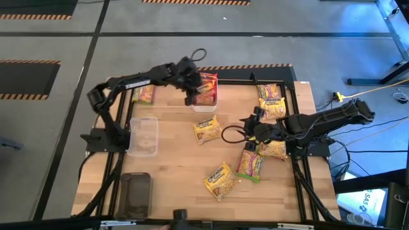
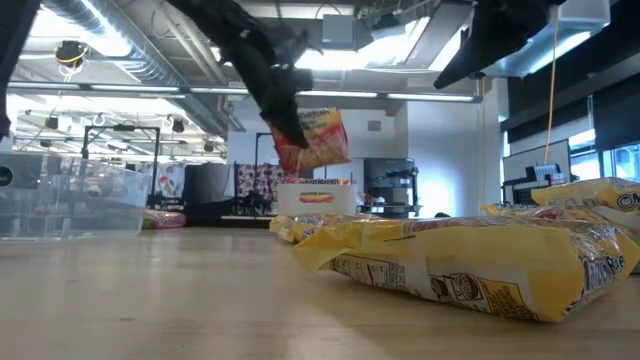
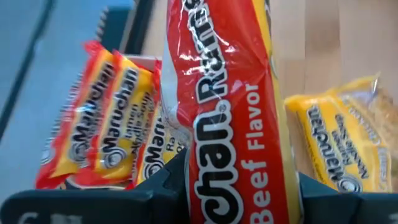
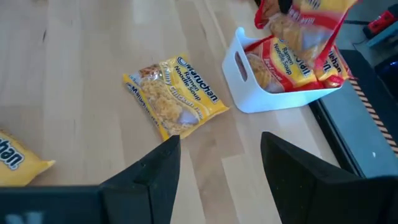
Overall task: Sort Maruchan noodles
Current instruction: Put the red noodle pack into the white bin
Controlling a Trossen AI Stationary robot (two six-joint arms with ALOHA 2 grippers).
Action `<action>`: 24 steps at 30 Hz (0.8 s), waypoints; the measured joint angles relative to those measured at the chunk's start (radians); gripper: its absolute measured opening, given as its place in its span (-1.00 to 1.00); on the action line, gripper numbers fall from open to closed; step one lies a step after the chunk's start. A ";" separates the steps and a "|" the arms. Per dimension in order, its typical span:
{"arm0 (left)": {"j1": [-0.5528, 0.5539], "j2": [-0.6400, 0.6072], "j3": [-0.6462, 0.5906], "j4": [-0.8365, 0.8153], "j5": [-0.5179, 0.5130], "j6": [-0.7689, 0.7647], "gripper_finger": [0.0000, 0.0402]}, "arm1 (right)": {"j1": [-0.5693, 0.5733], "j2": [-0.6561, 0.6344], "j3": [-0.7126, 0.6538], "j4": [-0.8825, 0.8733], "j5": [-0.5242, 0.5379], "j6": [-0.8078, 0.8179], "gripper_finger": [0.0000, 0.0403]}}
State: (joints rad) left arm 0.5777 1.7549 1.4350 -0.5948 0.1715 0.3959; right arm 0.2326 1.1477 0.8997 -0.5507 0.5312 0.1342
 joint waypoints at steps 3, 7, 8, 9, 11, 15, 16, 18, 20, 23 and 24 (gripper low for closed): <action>-0.004 0.090 0.100 -0.103 -0.001 0.025 -0.47 | 0.003 0.000 0.000 -0.001 0.000 0.016 -0.02; -0.004 0.168 0.188 -0.191 0.001 0.053 -0.47 | 0.003 0.000 0.000 -0.006 -0.013 0.027 -0.02; -0.004 0.184 0.197 -0.197 0.005 0.060 -0.47 | 0.003 0.000 0.000 -0.005 -0.018 0.028 -0.02; -0.004 0.196 0.200 -0.207 0.011 0.066 -0.47 | 0.003 0.000 0.000 -0.005 -0.019 0.028 -0.02; -0.004 0.213 0.200 -0.211 0.041 0.078 -0.47 | 0.003 0.000 0.000 -0.005 -0.019 0.028 -0.02; -0.004 0.234 0.201 -0.236 0.082 0.086 -0.47 | 0.003 0.000 0.000 -0.005 -0.019 0.028 -0.02; -0.005 0.237 0.201 -0.235 0.082 0.086 -0.47 | 0.003 0.001 0.000 -0.005 -0.019 0.028 -0.02; -0.005 0.239 0.201 -0.233 0.082 0.086 -0.47 | 0.003 0.001 0.000 -0.004 -0.019 0.028 -0.02; -0.010 0.247 0.204 -0.213 0.086 0.086 -0.47 | 0.003 0.001 0.000 -0.004 -0.019 0.028 -0.02; -0.015 0.262 0.202 -0.219 0.086 0.086 -0.47 | 0.003 0.001 0.000 -0.004 -0.019 0.028 -0.02; -0.018 0.268 0.202 -0.210 0.087 0.086 -0.47 | 0.003 0.001 0.000 -0.003 -0.019 0.028 -0.02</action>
State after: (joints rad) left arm 0.5601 2.0226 1.6375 -0.8053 0.2585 0.4815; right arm 0.2352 1.1488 0.8997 -0.5539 0.5121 0.1620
